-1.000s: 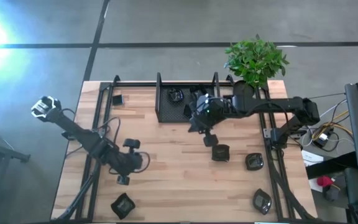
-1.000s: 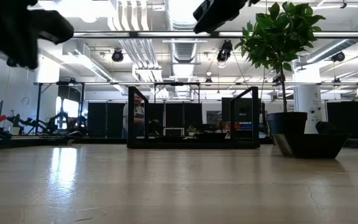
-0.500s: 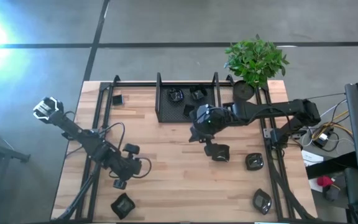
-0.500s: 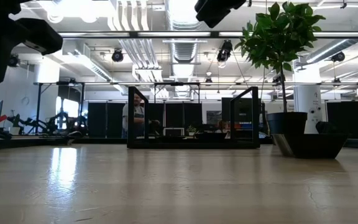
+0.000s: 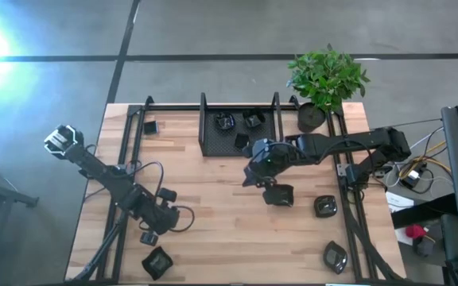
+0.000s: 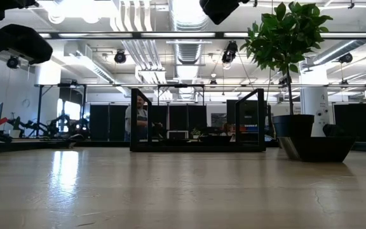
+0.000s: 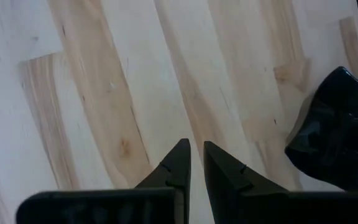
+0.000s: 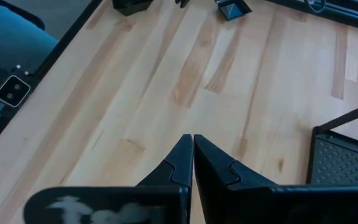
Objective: Pick & Place Mini shaped plates
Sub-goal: Stack the black distorted square plate on top of the black distorted square plate on the shelf
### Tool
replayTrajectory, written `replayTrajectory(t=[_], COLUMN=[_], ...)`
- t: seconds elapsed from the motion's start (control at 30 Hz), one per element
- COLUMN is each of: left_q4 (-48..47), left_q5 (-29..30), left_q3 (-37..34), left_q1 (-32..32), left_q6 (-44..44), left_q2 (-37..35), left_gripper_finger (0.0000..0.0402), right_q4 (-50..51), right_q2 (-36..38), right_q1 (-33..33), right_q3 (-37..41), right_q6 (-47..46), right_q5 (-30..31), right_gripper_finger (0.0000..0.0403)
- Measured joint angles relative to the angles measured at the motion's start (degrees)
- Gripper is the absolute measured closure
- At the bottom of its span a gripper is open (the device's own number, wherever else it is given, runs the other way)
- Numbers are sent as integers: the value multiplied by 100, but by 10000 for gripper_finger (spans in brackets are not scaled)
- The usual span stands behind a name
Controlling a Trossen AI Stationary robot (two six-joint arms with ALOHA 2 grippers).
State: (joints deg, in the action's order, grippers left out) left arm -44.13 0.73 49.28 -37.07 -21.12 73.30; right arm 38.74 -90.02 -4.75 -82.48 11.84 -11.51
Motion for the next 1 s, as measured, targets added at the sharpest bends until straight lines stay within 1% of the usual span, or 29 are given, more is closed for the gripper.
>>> replayTrajectory(t=[0.1,0.2,0.33,0.43,0.6,0.7,0.87,1.0], left_q4=[-52,-95,-97,-69,513,850,862,875], left_q5=[-73,-222,-246,-241,-392,-365,22,48], left_q3=[0,0,0,2,2,9,9,9], left_q1=[-33,-141,-274,-409,-833,-1147,-1431,-1453], left_q6=[40,311,472,449,292,319,506,853], left_q2=[-2,-2,-2,-2,0,34,476,922], left_gripper_finger=[364,364,364,364,364,364,364,364], right_q4=[10,59,136,181,179,174,171,178], right_q2=[0,25,83,117,211,283,378,412], right_q1=[-1,-2,-1,-1,2,-1,-1,-1], right_q3=[0,3,4,4,4,4,4,4], right_q6=[6,-5,-260,-270,-322,-489,-709,-737], right_q5=[0,-1,-24,-33,-35,-44,-50,-50], right_gripper_finger=[392,392,392,392,392,392,392,392])
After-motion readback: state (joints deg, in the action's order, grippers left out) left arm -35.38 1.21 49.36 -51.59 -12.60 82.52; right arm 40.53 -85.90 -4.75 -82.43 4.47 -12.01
